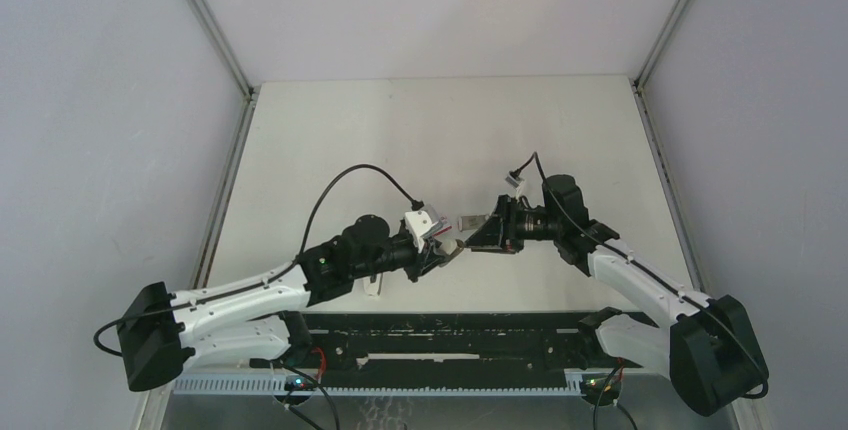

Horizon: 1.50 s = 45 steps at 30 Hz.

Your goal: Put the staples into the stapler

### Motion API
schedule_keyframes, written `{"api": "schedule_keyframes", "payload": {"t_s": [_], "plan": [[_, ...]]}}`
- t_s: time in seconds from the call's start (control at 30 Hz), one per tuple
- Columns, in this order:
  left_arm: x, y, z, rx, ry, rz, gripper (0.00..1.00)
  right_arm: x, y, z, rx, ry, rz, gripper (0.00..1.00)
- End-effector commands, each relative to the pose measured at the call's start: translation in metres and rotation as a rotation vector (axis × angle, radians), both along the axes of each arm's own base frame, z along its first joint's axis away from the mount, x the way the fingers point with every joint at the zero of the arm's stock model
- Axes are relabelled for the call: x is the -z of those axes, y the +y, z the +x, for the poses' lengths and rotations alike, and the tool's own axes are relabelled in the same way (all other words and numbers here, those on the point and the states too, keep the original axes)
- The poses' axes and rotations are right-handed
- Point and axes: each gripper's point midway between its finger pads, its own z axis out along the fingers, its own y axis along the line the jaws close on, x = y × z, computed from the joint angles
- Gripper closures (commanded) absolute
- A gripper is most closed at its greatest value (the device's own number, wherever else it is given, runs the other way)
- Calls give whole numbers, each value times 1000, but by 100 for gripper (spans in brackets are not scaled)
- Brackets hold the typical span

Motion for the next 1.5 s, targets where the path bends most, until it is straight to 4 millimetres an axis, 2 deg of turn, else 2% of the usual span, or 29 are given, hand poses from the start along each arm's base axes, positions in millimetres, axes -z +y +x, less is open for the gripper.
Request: {"api": "schedule_keyframes", "payload": {"t_s": [0.0, 0.5, 0.87, 0.97, 1.03, 1.07, 1.1, 1.17, 1.2, 1.23, 1.33, 1.47], "plan": [[-46, -12, 0, 32, -82, -114, 100, -14, 8, 2, -17, -45, 43, 62], [-57, -13, -6, 42, -97, -156, 100, -8, 18, -3, -49, -38, 35, 77], [-63, -16, -10, 66, -105, -175, 100, -16, 25, -7, -80, -54, 71, 81], [-62, -17, -10, 67, -104, -174, 100, -21, 27, -6, -81, -73, 85, 88], [-61, -17, -10, 62, -103, -170, 100, -23, 27, -5, -73, -87, 87, 100], [-59, -16, -8, 55, -101, -167, 96, -23, 26, -3, -68, -94, 86, 100], [-58, -16, -7, 45, -97, -163, 84, -23, 26, -3, -65, -104, 85, 100], [-58, -14, 0, -6, -85, -157, 46, -23, 25, -1, -47, -125, 84, 100], [-58, -12, 6, -47, -76, -156, 31, -22, 24, 2, -30, -138, 80, 100], [-60, -11, 11, -78, -69, -161, 23, -21, 23, 5, -10, -154, 73, 100], [-71, -6, 26, -198, -41, -207, 12, -16, 19, 19, 78, -224, 30, 100], [-90, 2, 44, -359, 26, -292, 8, -14, 13, 44, 221, -328, -50, 100]]}}
